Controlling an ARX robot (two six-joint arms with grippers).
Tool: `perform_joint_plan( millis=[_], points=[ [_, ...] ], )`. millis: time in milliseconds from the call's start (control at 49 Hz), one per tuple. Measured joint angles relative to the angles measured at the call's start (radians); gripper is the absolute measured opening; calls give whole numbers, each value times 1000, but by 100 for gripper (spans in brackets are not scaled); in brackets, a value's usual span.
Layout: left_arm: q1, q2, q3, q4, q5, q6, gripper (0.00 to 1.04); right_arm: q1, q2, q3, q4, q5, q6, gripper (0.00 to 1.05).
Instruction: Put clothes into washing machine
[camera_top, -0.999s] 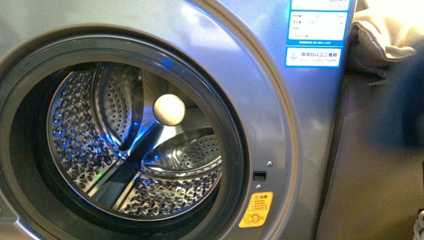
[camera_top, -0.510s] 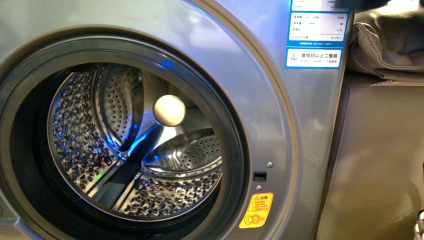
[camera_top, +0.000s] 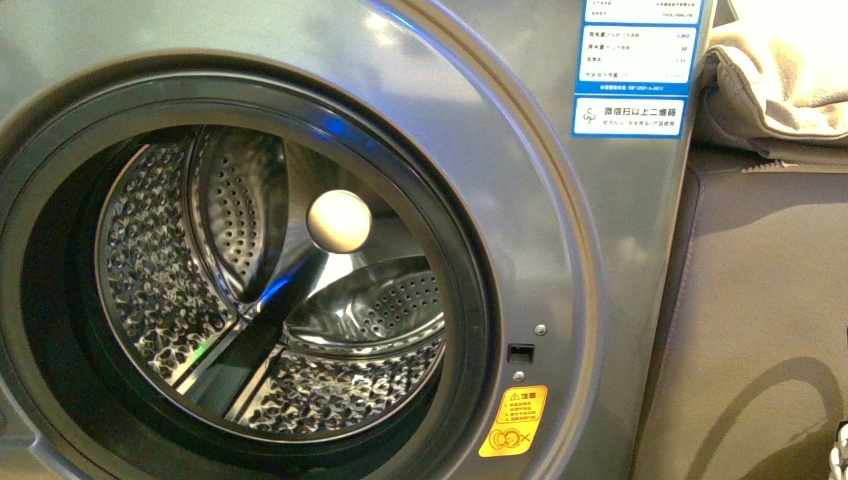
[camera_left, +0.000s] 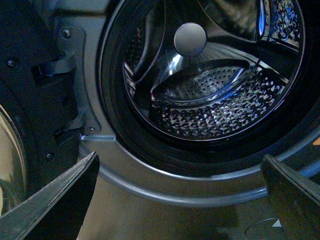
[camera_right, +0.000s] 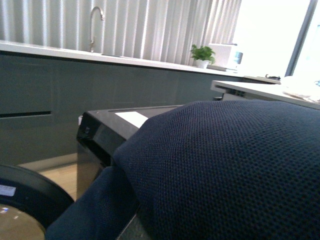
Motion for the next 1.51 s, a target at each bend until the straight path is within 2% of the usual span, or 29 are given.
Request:
perform_joint_plan(
  millis=[102,265,816,897,1060,1509],
  points=[
    [0,0,0,0,0,0,98,13,16,9,-24,-47,7,13],
    [0,0,0,0,0,0,98,-25,23,27,-26,-154,68,13],
    [0,0,0,0,0,0,98,-26,33,32,-19,-158,87,12],
    [64,25,5,61,153,-142,98,-26,33,32,-19,-158,87,12],
    [176,166,105,166,274,-268,98,-26,33,32,-19,-158,87,12],
    [182,474,544,271,420,-182,98,-26,33,32,-19,-158,88,12]
  ],
)
